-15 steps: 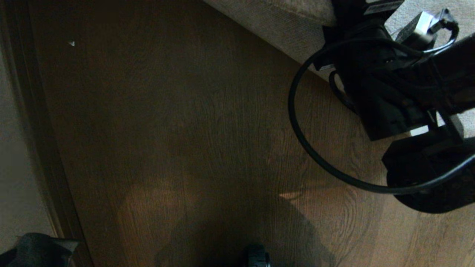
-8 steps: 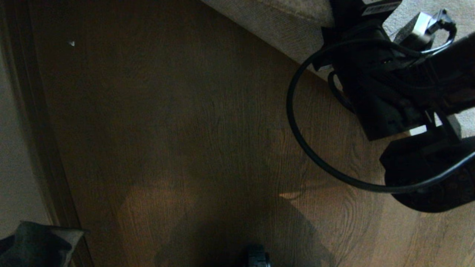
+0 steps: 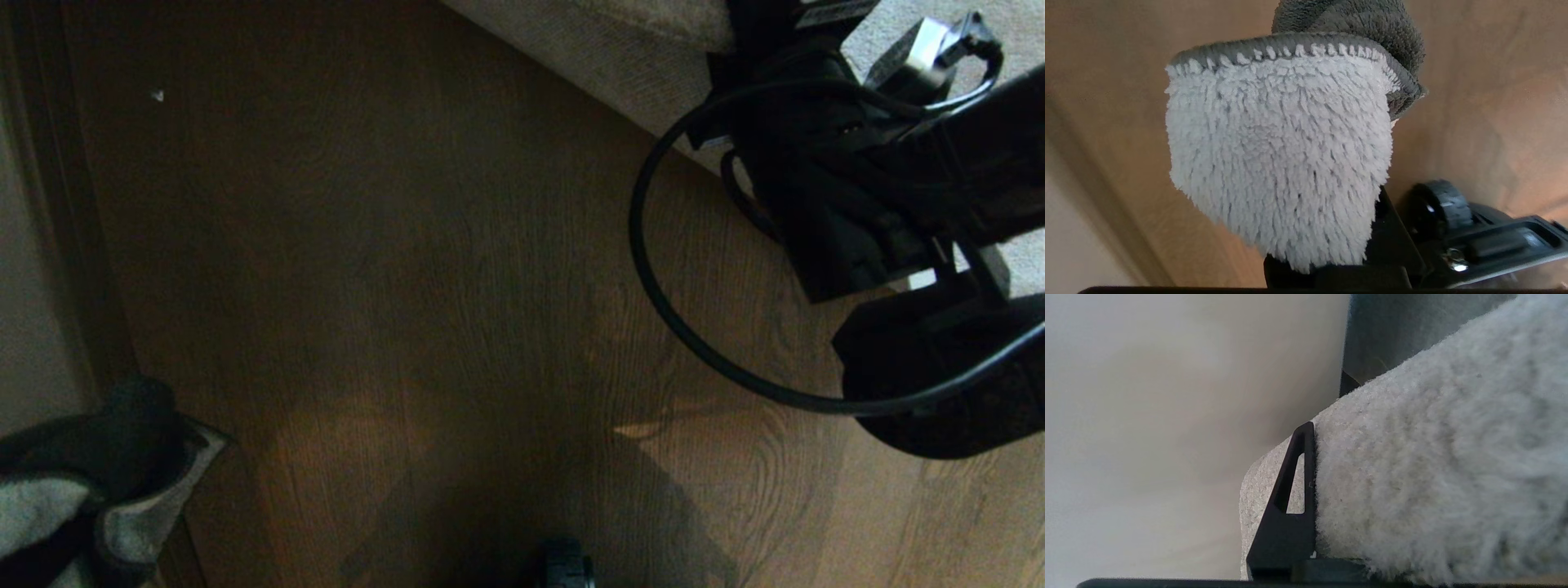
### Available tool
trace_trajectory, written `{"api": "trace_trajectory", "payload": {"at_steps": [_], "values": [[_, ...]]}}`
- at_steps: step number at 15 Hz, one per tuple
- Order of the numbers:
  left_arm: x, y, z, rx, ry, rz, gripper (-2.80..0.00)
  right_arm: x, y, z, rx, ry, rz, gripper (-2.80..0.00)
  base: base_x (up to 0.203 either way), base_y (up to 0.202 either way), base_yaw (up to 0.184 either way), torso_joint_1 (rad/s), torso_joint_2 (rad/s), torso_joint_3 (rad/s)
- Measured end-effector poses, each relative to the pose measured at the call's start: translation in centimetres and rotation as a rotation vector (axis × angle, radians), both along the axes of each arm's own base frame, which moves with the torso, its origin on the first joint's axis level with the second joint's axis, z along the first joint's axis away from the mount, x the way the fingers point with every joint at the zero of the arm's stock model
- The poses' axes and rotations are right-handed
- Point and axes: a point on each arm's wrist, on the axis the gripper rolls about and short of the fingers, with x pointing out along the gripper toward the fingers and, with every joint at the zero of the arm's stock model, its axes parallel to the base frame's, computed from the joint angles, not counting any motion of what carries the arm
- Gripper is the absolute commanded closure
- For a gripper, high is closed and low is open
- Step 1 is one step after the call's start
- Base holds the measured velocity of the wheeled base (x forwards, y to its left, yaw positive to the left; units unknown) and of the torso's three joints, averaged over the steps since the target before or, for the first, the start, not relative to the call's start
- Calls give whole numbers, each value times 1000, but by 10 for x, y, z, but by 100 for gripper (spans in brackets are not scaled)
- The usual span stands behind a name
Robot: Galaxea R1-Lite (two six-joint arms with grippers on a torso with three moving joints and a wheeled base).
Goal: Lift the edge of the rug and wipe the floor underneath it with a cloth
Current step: Wipe the floor under the carpet with a rag
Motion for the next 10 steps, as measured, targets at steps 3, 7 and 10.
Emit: {"api": "trace_trajectory", "payload": {"at_steps": [3,7,10], "values": [[34,-6,15,5,62,-91,0,-1,-2,9,23,-27,-3,0,0,0,0,0,0,0],[81,-28,18,4,107,-185,0,-5,-7,18,43,-50,-5,0,0,0,0,0,0,0],[114,-62,16,-8,113,-259,0,-6,-10,20,47,-54,-10,0,0,0,0,0,0,0]]}}
